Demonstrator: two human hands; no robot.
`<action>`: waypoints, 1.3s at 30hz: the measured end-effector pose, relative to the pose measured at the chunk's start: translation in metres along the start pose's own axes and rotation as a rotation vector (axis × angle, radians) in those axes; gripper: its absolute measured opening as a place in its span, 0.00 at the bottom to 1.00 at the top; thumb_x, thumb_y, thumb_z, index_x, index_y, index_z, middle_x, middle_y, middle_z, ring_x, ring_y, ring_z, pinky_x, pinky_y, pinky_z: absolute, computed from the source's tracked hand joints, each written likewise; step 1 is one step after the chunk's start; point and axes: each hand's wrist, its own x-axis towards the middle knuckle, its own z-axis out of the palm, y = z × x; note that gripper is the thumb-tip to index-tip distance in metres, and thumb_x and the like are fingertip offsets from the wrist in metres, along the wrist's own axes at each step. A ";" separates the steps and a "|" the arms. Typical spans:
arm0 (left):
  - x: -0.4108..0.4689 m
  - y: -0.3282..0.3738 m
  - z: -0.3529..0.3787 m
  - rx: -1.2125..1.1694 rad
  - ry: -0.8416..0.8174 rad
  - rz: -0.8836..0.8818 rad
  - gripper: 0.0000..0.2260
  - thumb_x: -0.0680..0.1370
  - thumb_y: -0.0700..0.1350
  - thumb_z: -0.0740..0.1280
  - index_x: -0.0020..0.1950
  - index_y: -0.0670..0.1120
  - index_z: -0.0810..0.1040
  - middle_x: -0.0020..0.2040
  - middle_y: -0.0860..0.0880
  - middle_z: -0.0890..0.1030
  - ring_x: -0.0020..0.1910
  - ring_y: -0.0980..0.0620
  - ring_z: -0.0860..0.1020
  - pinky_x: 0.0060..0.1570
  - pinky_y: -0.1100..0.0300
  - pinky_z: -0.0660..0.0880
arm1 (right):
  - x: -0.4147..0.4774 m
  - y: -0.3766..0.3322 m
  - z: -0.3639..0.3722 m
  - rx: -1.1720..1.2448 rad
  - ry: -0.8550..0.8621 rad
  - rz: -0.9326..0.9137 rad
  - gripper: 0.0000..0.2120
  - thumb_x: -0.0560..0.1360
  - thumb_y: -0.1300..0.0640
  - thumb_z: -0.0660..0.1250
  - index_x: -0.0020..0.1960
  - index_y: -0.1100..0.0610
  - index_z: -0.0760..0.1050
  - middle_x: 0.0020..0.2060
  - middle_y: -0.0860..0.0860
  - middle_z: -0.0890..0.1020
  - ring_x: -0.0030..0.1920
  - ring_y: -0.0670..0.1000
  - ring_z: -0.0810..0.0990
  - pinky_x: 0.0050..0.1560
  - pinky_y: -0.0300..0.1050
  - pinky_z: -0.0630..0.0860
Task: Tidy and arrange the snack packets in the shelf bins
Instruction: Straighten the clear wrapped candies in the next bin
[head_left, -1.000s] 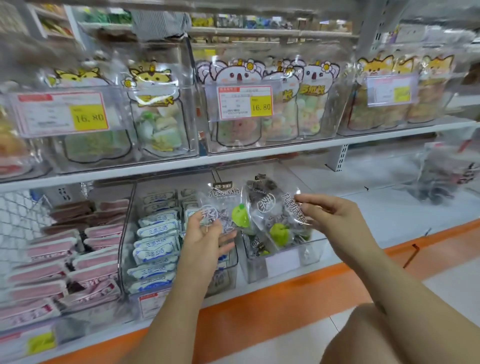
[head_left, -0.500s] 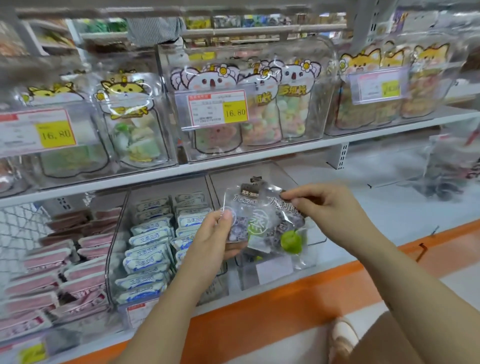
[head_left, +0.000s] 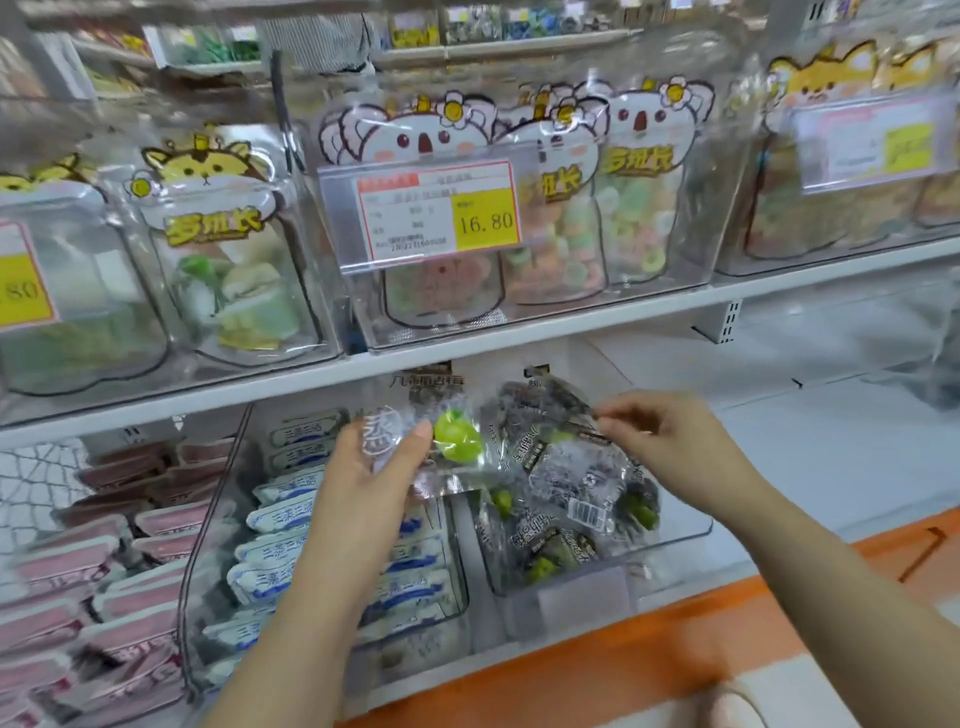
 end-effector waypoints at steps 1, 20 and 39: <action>0.005 -0.003 -0.001 -0.032 0.015 -0.004 0.36 0.72 0.60 0.67 0.76 0.53 0.56 0.59 0.56 0.71 0.60 0.49 0.75 0.58 0.54 0.68 | 0.000 0.009 0.008 -0.079 -0.066 0.017 0.11 0.75 0.56 0.69 0.57 0.53 0.79 0.50 0.48 0.83 0.49 0.44 0.80 0.49 0.29 0.72; 0.007 -0.011 0.004 -0.015 0.025 -0.051 0.35 0.72 0.61 0.65 0.76 0.56 0.55 0.65 0.56 0.70 0.51 0.54 0.79 0.56 0.56 0.71 | 0.001 0.010 0.009 -0.200 -0.323 0.033 0.13 0.72 0.59 0.70 0.47 0.41 0.76 0.35 0.44 0.75 0.28 0.46 0.73 0.31 0.37 0.70; 0.004 -0.010 0.002 -0.289 0.133 -0.176 0.34 0.75 0.53 0.67 0.76 0.53 0.55 0.64 0.52 0.72 0.47 0.52 0.81 0.62 0.49 0.72 | 0.104 -0.034 0.073 -0.189 -0.078 0.064 0.13 0.75 0.52 0.69 0.55 0.57 0.72 0.56 0.56 0.76 0.49 0.49 0.75 0.44 0.33 0.64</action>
